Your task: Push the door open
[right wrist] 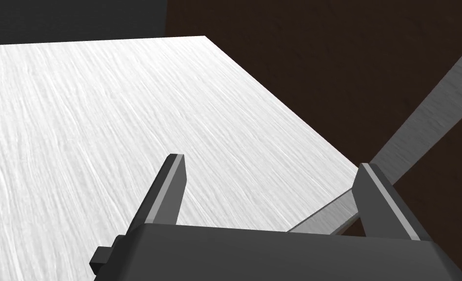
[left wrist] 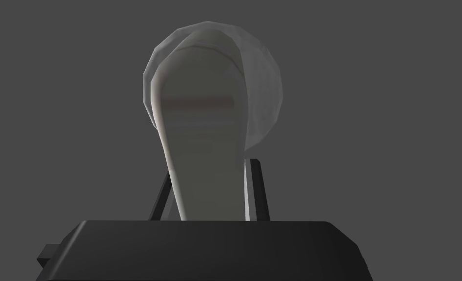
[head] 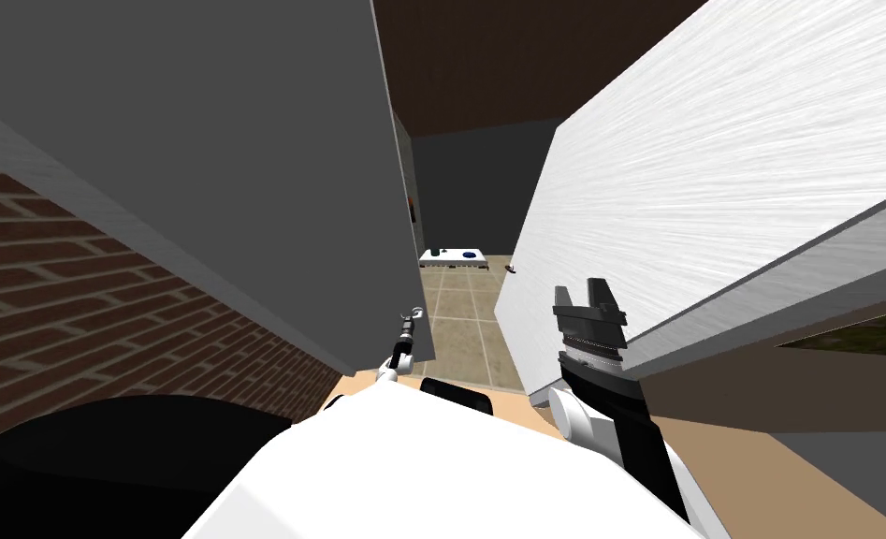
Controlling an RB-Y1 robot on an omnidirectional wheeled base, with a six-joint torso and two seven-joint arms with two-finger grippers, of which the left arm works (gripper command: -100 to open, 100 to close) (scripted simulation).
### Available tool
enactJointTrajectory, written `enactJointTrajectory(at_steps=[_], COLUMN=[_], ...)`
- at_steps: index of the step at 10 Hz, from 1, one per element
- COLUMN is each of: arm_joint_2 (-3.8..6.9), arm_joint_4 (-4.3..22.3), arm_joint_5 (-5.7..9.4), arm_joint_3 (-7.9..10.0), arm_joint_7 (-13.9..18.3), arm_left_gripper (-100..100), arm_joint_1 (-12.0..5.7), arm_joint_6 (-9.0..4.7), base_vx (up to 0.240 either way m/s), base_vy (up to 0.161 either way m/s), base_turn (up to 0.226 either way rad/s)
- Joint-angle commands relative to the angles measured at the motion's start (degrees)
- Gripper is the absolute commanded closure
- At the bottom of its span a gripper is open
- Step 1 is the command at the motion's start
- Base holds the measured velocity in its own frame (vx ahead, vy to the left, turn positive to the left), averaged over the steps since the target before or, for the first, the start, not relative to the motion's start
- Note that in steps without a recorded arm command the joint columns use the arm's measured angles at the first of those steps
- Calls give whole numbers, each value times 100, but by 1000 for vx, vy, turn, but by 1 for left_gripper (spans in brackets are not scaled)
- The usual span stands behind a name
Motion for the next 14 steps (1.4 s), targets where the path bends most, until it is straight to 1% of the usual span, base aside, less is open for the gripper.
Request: enactJointTrajectory(at_steps=[1, 2, 3, 4, 7, 8, 10, 14], arm_joint_2=[49, 72, 72, 89, 104, 104, 101, 71], arm_joint_4=[-163, -158, -158, -152, -141, -141, -133, -121], arm_joint_5=[42, 101, 101, 162, 282, 282, 376, 500], arm_joint_3=[100, 203, 203, 307, 514, 514, 676, 889], arm_joint_7=[-53, -84, -84, -115, -178, -178, -227, -291], arm_left_gripper=[100, 100, 100, 100, 100, 100, 100, 100], arm_joint_1=[62, 65, 65, 68, 74, 74, 79, 86], arm_joint_6=[38, 40, 40, 42, 45, 45, 48, 52], base_vx=[132, 136, 126, 166, 202, 135, 173, 191], base_vy=[-43, -25, -23, -36, -67, -31, -44, -39], base_turn=[40, 41, 42, 72, 86, 37, 58, 65])
